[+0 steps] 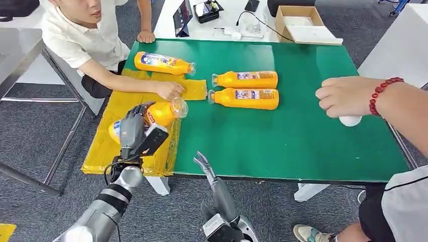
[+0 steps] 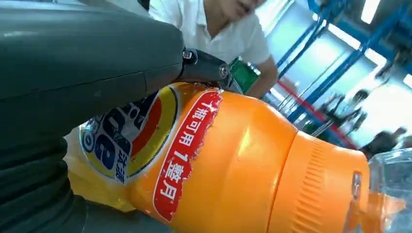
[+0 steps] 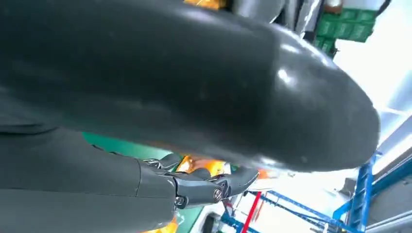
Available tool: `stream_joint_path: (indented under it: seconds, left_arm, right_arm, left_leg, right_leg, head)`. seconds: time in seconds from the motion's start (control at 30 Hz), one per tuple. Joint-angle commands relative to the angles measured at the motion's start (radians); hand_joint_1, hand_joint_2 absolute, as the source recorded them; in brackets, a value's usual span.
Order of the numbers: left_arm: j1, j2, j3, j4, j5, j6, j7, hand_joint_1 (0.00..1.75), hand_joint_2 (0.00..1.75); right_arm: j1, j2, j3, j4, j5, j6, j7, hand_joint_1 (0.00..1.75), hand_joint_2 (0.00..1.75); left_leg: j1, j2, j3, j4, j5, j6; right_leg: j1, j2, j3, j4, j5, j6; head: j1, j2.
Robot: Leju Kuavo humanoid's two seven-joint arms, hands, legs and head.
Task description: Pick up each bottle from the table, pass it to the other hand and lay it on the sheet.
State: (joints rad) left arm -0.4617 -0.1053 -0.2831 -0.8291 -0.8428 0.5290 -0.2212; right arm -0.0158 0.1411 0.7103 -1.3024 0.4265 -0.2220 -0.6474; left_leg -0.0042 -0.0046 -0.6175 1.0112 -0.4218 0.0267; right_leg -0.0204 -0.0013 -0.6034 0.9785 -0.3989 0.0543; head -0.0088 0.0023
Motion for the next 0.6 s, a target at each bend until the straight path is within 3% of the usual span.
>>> stream_joint_path:
  seconds: [0.03, 0.3, 0.6]
  left_arm:
    - [-0.230, 0.053, -0.121, 0.503, -0.165, -0.134, 0.114, 1.75, 1.75]
    - [-0.282, 0.059, -0.211, 0.570, -0.294, -0.325, 0.248, 1.75, 1.75]
    - [-0.282, 0.059, -0.211, 0.570, -0.294, -0.325, 0.248, 1.75, 1.75]
  right_arm:
    - [-0.053, -0.009, 0.055, 0.082, -0.021, 0.025, -0.015, 0.00, 0.00]
    - [-0.060, -0.014, 0.051, 0.113, -0.038, 0.009, -0.030, 0.00, 0.00]
    - [-0.060, -0.014, 0.051, 0.113, -0.038, 0.009, -0.030, 0.00, 0.00]
  left_leg:
    - [0.001, 0.000, 0.004, 0.000, -0.001, -0.002]
    - [0.002, 0.003, 0.007, -0.001, -0.002, -0.002]
    - [0.001, 0.003, 0.006, -0.001, -0.002, -0.002]
  right_leg:
    - [0.001, 0.000, 0.004, 0.000, -0.001, -0.002]
    - [0.002, 0.003, 0.006, -0.001, -0.001, -0.003]
    - [0.001, 0.002, 0.005, 0.000, -0.001, -0.003]
  head:
    - [0.000, 0.000]
    - [0.000, 0.000]
    - [0.000, 0.000]
